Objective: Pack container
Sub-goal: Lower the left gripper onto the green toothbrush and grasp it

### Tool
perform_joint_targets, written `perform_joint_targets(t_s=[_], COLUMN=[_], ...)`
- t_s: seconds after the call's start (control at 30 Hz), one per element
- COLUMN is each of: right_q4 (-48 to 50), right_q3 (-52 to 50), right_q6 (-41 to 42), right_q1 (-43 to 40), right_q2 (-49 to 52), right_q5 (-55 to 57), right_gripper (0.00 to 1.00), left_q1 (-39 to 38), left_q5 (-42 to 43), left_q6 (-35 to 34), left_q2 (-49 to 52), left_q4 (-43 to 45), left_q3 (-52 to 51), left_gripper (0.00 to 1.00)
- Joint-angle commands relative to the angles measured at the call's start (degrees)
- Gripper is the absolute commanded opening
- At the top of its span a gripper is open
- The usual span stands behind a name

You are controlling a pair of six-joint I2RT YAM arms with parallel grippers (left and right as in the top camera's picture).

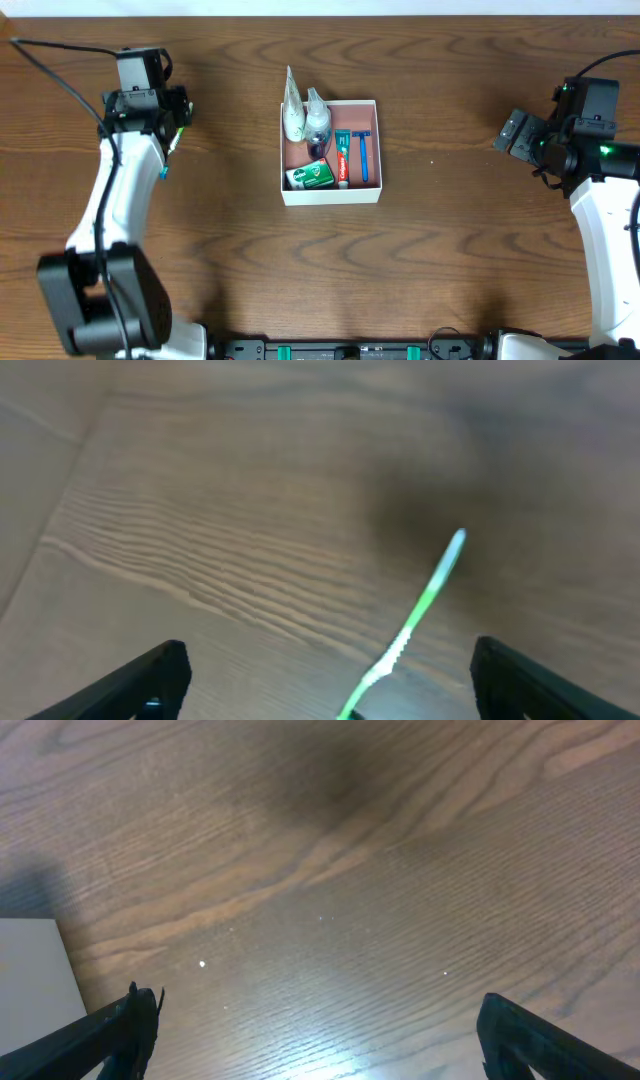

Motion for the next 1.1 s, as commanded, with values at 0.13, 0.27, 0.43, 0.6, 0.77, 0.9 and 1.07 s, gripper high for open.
perform_joint_targets(t_s=[0.13, 0.27, 0.43, 0.6, 0.77, 0.9, 1.07], right_q4=[-0.04, -0.04, -0.04, -0.04, -0.04, -0.04, -0.04], right_q3=[0.35, 0.35, 0.35, 0.35, 0.35, 0.35, 0.35], right_q6=[0.59, 0.59, 0.59, 0.59, 0.59, 0.59, 0.59], right_q1=[-0.20, -0.20, -0.20, -0.20, -0.20, -0.20, -0.20], right_q2=[-0.09, -0.09, -0.09, -0.09, -0.09, -0.09, -0.09], right_q5=[0.07, 0.07, 0.07, 0.07, 0.07, 0.07, 0.07], right_gripper=[0.99, 0.99, 0.99, 0.99, 0.99, 0.99, 0.99], left_q1=[3.67, 4.72, 5.05, 5.03, 5.05, 5.05, 5.05], left_q5=[9.01, 11.30, 13.62, 14.71, 14.71, 16.74, 17.25], left_q6=[7.06, 7.06, 9.14, 9.84, 9.84, 9.86, 9.84], left_q2=[7.85, 9.77, 12.41, 15.32, 15.56, 15.76, 17.38], left_q4=[0.61, 1.03, 1.09, 0.85, 1.25, 1.03, 0.59], left_q3=[0.44, 0.44, 0.44, 0.44, 0.44, 0.44, 0.44], left_gripper=[0.93, 0.93, 0.92, 0.92, 0.92, 0.91, 0.89])
